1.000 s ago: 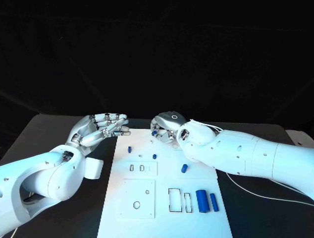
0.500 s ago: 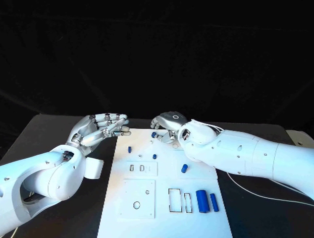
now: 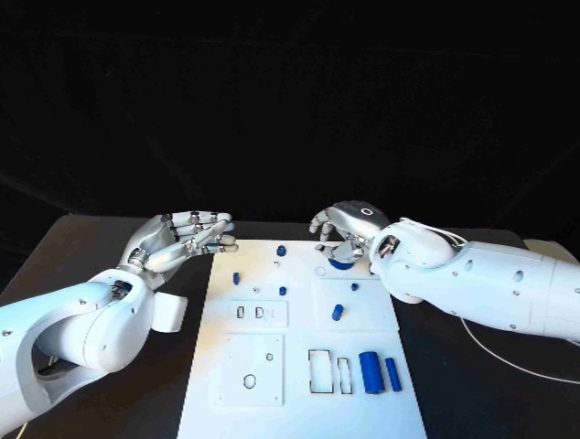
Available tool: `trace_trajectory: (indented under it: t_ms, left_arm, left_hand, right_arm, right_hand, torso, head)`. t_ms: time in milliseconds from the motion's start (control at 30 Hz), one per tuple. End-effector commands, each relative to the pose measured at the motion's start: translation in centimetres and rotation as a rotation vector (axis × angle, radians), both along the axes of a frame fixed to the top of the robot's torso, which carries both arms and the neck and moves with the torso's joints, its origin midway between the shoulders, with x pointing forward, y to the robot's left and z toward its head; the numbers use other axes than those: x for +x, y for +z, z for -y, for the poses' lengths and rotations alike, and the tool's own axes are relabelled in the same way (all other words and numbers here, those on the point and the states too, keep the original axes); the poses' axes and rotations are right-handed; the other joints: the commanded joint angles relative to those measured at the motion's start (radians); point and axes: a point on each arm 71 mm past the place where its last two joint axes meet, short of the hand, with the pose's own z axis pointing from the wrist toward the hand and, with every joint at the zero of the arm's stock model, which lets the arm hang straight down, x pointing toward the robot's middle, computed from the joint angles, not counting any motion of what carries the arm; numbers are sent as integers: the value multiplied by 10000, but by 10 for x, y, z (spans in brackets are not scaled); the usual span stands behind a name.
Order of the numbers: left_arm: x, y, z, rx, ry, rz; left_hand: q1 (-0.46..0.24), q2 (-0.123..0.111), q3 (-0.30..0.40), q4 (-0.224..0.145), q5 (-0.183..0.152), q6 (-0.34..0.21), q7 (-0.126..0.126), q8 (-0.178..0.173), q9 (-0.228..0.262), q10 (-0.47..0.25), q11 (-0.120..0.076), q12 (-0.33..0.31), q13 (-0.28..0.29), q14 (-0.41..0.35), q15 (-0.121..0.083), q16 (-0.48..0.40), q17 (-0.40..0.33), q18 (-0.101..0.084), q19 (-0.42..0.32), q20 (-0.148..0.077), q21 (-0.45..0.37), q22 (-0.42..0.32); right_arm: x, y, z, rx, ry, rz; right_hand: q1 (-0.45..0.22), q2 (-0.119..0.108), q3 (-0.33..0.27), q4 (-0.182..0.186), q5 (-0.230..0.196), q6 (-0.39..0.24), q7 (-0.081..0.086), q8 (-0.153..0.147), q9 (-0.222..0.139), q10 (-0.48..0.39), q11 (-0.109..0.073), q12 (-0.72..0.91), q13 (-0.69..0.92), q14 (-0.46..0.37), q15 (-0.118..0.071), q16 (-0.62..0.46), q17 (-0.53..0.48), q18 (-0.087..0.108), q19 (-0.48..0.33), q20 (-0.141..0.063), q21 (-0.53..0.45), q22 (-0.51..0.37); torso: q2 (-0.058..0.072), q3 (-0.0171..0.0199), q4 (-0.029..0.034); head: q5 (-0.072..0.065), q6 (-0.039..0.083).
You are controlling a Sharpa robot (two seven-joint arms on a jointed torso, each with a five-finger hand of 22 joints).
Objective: Assemble the parts on the task board
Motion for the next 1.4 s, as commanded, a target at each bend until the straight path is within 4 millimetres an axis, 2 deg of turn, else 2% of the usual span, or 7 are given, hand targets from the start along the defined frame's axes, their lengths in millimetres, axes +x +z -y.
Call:
trace_trajectory:
  t_ms: [33, 133, 233, 267, 400, 767, 1400]
  left_arm:
    - [-1, 2, 2, -101, -285, 87]
    - [0, 2, 2, -99, -285, 86]
    - [0, 1, 2, -96, -278, 85]
    - [0, 1, 1, -95, -275, 85]
    - [1, 1, 1, -93, -271, 84]
    - [2, 1, 1, -83, -252, 78]
    - [2, 0, 0, -65, -246, 44]
  left_hand:
    - [-85, -23, 54, -11, 17, -71, 156, -53, -12, -20, 69, -66, -8, -81, -5, -61, 16, 129, 39, 44, -29, -10]
    - [-85, -23, 54, -11, 17, -71, 156, -53, -12, -20, 69, -66, -8, -81, -5, -61, 16, 129, 39, 44, -29, -10]
    - [-85, -23, 54, -11, 17, -71, 156, -53, -12, -20, 69, -66, -8, -81, -5, -61, 16, 129, 39, 44, -29, -10]
    - [-85, -23, 54, -11, 17, -71, 156, -53, -12, -20, 69, -66, -8, -81, -5, -61, 16, 129, 39, 44, -29, -10]
    - [-89, -22, 58, -19, 18, -62, 145, -49, -10, -7, 65, -69, -5, -95, -2, -74, 19, 128, 31, 48, -37, -17]
    - [-89, -22, 58, -19, 18, -62, 145, -49, -10, -7, 65, -69, -5, -95, -2, -74, 19, 128, 31, 48, -37, -17]
    - [-100, -21, 68, -35, 17, -59, 141, -49, -10, 4, 62, -87, -3, -110, -2, -94, 30, 129, 21, 53, -49, -29]
  right_arm:
    - [-1, -2, 19, 866, -687, -1337]
    - [-2, -4, 37, 1122, -1118, -2075]
    - [-2, -6, 50, 1225, -1442, -2527]
    - [-1, -7, 54, 1238, -1545, -2648]
    - [1, -10, 61, 1249, -1775, -2896]
    - [8, -23, 56, 1223, -1916, -3222]
    - [12, -31, 45, 1284, -1850, -3443]
  right_hand:
    - [-90, -140, -246, 31, 65, 111, -125, 53, 43, 658, -177, 430, 330, 458, -157, 140, 215, -172, 505, -153, 329, 1584]
    - [-75, -202, -892, 81, 362, 63, -332, 188, 177, 972, -387, 1759, 1729, 503, -368, 290, 414, -259, 683, -373, 598, 1954]
    - [71, -54, -1467, 261, 441, -190, -376, 361, 338, 342, -398, 5337, 5530, 559, -299, 477, 696, -320, 805, -376, 777, 2209]
    - [114, 104, -1625, 408, 499, -320, -327, 461, 406, 465, -361, 7521, 7646, 608, -317, 619, 938, -355, 872, -286, 868, 2335]
    - [153, 75, -1967, 652, 454, -545, -212, 627, 491, 885, -265, 9947, 9962, 689, -218, 880, 1465, -392, 957, -266, 981, 2490]
    - [362, 149, -2320, 892, 478, -1016, -90, 653, 495, 1092, -135, 10956, 10938, 775, -117, 1122, 1994, -419, 1012, -158, 1053, 2585]
    - [429, 201, -2470, 983, 475, -1106, -50, 665, 493, 1200, -91, 11235, 11188, 832, -72, 1244, 2297, -430, 1037, -115, 1085, 2626]
  torso:
    - [-23, 24, -116]
    - [-23, 46, -157]
    - [-16, 74, -178]
    - [-10, 86, -184]
    - [-8, 89, -174]
    - [11, 138, -128]
    - [4, 119, -119]
  head:
    - [-34, 32]
    - [-20, 17]
    - [-2, 12]
    - [12, 21]
    - [32, 20]
    - [55, -25]
    - [51, -56]
